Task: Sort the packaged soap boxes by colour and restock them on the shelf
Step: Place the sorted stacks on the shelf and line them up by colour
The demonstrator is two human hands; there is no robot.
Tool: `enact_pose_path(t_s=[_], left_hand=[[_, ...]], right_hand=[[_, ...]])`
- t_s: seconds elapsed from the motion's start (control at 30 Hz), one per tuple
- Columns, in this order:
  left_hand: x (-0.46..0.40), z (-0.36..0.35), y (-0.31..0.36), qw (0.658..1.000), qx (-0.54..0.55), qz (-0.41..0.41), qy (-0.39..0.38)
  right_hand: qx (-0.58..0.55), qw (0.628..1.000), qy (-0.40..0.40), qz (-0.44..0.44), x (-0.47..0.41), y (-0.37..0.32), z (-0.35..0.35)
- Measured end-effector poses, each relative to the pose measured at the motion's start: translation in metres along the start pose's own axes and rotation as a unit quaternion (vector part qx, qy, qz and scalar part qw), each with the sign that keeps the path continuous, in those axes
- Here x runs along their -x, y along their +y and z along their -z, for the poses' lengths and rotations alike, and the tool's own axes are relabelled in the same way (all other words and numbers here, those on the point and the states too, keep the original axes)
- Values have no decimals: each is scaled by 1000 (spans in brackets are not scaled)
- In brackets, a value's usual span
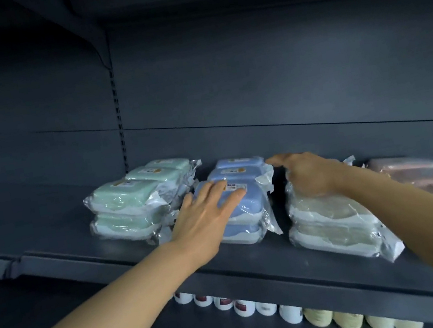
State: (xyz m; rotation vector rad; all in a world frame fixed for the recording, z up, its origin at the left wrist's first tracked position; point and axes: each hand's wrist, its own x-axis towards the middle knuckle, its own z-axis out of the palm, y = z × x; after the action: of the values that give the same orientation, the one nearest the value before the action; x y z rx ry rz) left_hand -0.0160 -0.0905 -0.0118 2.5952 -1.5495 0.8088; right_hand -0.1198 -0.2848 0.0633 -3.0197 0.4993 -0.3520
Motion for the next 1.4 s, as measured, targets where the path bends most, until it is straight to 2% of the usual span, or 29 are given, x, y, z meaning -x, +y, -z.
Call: enact_pose_path(t_s=[0.13, 0.47, 0.67, 0.87, 1.0, 1.1, 1.2, 1.4], left_hand=[[3, 7, 0, 1000, -10, -4, -10], [8, 6, -3, 999, 33, -5, 21], [-6, 9, -1, 997, 75, -25, -1], [-25, 3, -5, 997, 76, -33, -4], [-33, 5, -9, 992, 121, -34, -8], [-41, 7, -9, 989, 144, -32, -25], [-46, 8, -9, 987, 155, -35, -37], [-35, 10, -15, 987, 154, -41, -34]], right_hand=[[-7, 1000, 9, 3, 7, -10, -4], [-10, 1000, 18, -12, -3, -18, 6], [-5, 999, -33, -4, -58, 6, 1], [-67, 991, -111, 22, -120, 25, -6], [-89, 980, -176, 6, -144, 39, -12], [-152, 962, -225, -25, -149, 45, -19], [-196, 953, -230, -31, -155, 48, -24], [-210, 949, -233, -23, -156, 44, -28]])
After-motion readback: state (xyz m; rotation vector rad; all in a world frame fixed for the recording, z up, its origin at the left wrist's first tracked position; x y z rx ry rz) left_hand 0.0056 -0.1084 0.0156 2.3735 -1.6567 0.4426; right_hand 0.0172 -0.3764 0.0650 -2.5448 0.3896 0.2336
